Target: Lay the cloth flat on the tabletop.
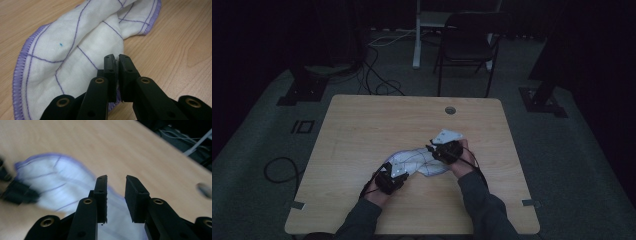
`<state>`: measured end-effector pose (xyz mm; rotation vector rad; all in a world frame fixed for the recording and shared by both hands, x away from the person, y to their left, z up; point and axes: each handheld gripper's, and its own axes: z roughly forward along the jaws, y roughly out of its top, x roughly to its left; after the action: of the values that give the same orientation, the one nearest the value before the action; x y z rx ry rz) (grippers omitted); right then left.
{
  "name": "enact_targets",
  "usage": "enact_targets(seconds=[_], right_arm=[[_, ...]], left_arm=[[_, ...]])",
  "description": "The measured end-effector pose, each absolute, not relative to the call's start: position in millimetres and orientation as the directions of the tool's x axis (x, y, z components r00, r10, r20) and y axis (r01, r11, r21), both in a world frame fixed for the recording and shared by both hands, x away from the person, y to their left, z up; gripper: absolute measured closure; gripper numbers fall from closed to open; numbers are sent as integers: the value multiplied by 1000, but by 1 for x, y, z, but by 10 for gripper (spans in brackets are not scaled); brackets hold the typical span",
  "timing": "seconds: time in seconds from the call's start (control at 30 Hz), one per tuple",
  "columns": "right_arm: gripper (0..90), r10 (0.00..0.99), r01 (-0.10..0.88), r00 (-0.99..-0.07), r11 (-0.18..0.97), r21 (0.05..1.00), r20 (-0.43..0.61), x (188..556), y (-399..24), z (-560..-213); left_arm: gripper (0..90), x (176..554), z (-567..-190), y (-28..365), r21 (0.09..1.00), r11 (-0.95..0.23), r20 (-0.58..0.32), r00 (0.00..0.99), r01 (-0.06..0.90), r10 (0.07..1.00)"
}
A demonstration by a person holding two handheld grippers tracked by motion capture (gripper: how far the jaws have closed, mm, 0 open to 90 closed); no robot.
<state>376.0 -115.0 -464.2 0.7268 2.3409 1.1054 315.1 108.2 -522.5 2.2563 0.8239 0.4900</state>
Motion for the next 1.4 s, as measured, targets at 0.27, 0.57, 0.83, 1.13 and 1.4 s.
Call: enact_targets(seconds=[0.27,0.57,0.83,1.13,1.4], right_arm=[[709,569,306,-814,592,746,-117,346,-104,-515],[711,557,306,-816,644,701,-154,337,-100,-539],[875,559,300,-813,641,707,-162,336,-106,-529],[877,597,298,-787,587,753,-154,336,-132,-504],[878,603,314,-786,580,752,-137,343,-136,-499]], left_arm=[[864,319,-515,112,719,-557,116,719,416,686],[865,329,-498,122,749,-527,132,689,401,712],[866,340,-488,132,759,-518,157,661,395,734],[865,354,-492,145,741,-514,161,628,432,761],[824,354,-505,142,708,-532,157,630,465,760]])
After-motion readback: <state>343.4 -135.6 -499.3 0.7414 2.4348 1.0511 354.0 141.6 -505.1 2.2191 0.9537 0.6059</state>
